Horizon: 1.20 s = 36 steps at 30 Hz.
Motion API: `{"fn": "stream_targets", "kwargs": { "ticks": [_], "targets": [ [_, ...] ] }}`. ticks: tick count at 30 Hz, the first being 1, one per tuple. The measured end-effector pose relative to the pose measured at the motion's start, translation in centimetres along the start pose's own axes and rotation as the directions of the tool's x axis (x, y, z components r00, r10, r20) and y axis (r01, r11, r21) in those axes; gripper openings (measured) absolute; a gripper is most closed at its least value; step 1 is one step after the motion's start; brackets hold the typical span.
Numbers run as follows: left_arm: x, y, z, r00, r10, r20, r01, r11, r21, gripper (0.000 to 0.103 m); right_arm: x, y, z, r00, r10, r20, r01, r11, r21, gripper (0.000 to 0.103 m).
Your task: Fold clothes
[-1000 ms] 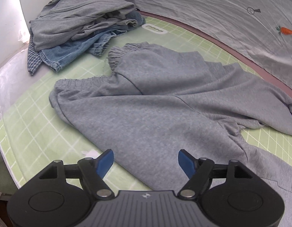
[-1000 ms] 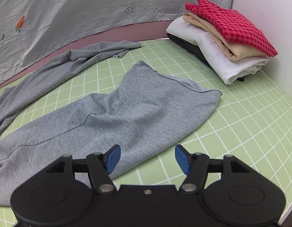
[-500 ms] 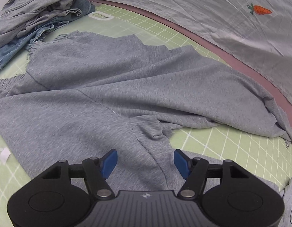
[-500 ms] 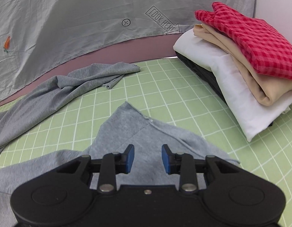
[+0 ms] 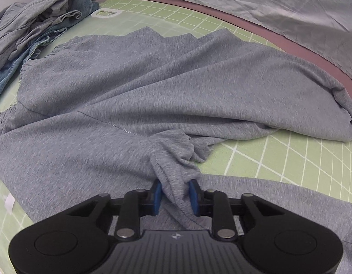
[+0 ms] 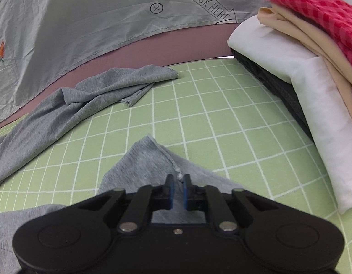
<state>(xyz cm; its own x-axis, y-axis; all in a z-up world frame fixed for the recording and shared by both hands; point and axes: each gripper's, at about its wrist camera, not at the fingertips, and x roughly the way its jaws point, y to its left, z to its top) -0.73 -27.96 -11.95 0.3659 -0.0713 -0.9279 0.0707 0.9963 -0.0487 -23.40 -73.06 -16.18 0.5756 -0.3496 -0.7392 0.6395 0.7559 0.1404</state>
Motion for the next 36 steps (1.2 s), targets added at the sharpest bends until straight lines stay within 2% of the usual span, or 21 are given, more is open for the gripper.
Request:
{"fn": "stream_targets", "kwargs": {
  "ticks": [1,3,7,10,14,18,26,27,29,30,33,36],
  "targets": [
    [-0.1,0.1,-0.1,1.0,-0.004,0.007,0.004,1.0,-0.005,0.009,-0.6,0.0,-0.1,1.0,-0.013,0.027,0.013,1.0,0.005,0.0],
    [-0.3,0.3,-0.3,1.0,-0.016,0.022,0.016,1.0,-0.025,0.004,-2.5,-0.2,-0.2,0.995,-0.044,0.086,0.041,0.999,0.035,0.0],
    [-1.1,1.1,-0.4,0.998,-0.046,0.052,0.049,0.997,-0.064,0.003,-6.4,-1.3,-0.4,0.98,-0.101,0.17,0.083,0.99,0.111,0.0],
    [-1.3,1.5,-0.5,0.996,-0.066,0.057,0.07,0.995,-0.073,0.003,-6.9,-1.9,-0.5,0.983,-0.113,0.142,0.095,0.988,0.125,0.0],
    [-1.4,2.1,-0.8,0.995,-0.084,0.051,0.089,0.992,-0.091,0.003,-5.1,-0.6,-0.9,0.993,-0.082,0.083,0.079,0.996,0.039,0.003],
    [-1.3,2.6,-0.8,0.995,-0.09,0.048,0.095,0.99,-0.103,0.003,-3.3,1.0,-0.7,0.997,-0.041,0.058,0.041,0.999,0.001,0.015],
    [-1.0,2.5,-0.4,0.996,-0.078,0.051,0.083,0.99,-0.115,0.003,0.0,1.1,0.2,0.999,-0.034,0.015,0.034,0.999,-0.018,0.035],
    [-1.0,2.5,-0.4,0.996,-0.077,0.052,0.082,0.99,-0.114,0.003,0.2,1.1,0.2,1.0,-0.03,0.007,0.03,0.999,-0.023,0.034],
    [-1.1,2.4,-0.3,0.996,-0.074,0.055,0.08,0.991,-0.107,0.003,0.4,1.0,0.0,1.0,-0.009,-0.002,0.009,0.999,-0.042,0.02],
    [-1.2,2.4,-0.3,0.996,-0.074,0.058,0.08,0.991,-0.104,0.003,0.4,1.0,-0.1,1.0,0.005,-0.008,-0.006,0.999,-0.048,0.004],
    [-1.6,2.4,-0.1,0.994,-0.076,0.074,0.083,0.992,-0.099,0.003,-0.5,0.3,-0.6,0.999,0.04,0.017,-0.04,0.999,-0.014,0.0],
    [-2.5,2.6,0.0,0.992,-0.081,0.099,0.091,0.99,-0.106,0.003,-2.8,-0.6,-1.1,0.997,-0.004,0.08,0.001,1.0,0.032,0.0]
  ]
}}
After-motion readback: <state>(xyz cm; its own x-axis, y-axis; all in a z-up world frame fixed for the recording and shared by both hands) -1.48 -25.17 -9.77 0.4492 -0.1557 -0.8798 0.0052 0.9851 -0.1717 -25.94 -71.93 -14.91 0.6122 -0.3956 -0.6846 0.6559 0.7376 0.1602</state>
